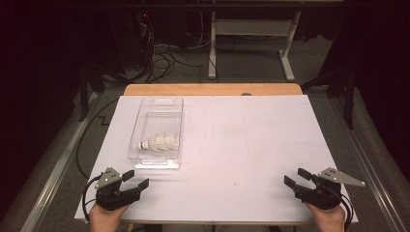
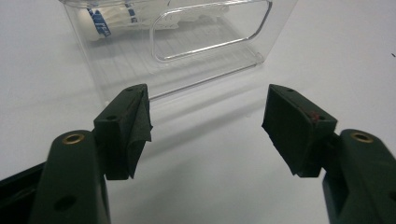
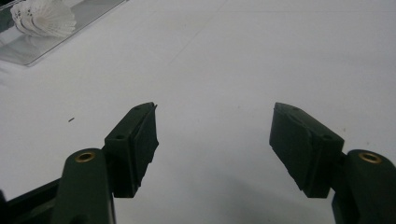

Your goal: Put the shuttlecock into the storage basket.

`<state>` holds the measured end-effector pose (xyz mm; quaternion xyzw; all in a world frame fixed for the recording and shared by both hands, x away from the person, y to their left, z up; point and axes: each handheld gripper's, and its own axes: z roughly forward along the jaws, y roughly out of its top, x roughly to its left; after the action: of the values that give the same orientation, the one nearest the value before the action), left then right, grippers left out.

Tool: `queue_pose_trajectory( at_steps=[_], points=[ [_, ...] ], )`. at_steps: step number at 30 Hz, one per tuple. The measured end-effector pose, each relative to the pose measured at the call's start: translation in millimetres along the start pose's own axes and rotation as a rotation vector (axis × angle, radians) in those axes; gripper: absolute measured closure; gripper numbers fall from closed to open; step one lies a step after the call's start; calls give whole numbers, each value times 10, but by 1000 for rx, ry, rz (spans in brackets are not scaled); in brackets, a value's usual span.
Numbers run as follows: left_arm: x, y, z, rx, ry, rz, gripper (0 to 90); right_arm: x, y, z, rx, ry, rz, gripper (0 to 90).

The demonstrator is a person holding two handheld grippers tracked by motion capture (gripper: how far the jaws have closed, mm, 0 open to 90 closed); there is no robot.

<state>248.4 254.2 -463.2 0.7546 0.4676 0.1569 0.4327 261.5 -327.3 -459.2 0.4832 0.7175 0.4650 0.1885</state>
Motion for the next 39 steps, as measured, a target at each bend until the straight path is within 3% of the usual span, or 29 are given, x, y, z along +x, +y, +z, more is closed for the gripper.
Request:
queue_pose_trajectory(
  at_steps=[39],
  points=[
    [-2, 5, -20, -13, -8, 3, 330, -43, -73, -30, -35, -9, -1, 296]
  ],
)
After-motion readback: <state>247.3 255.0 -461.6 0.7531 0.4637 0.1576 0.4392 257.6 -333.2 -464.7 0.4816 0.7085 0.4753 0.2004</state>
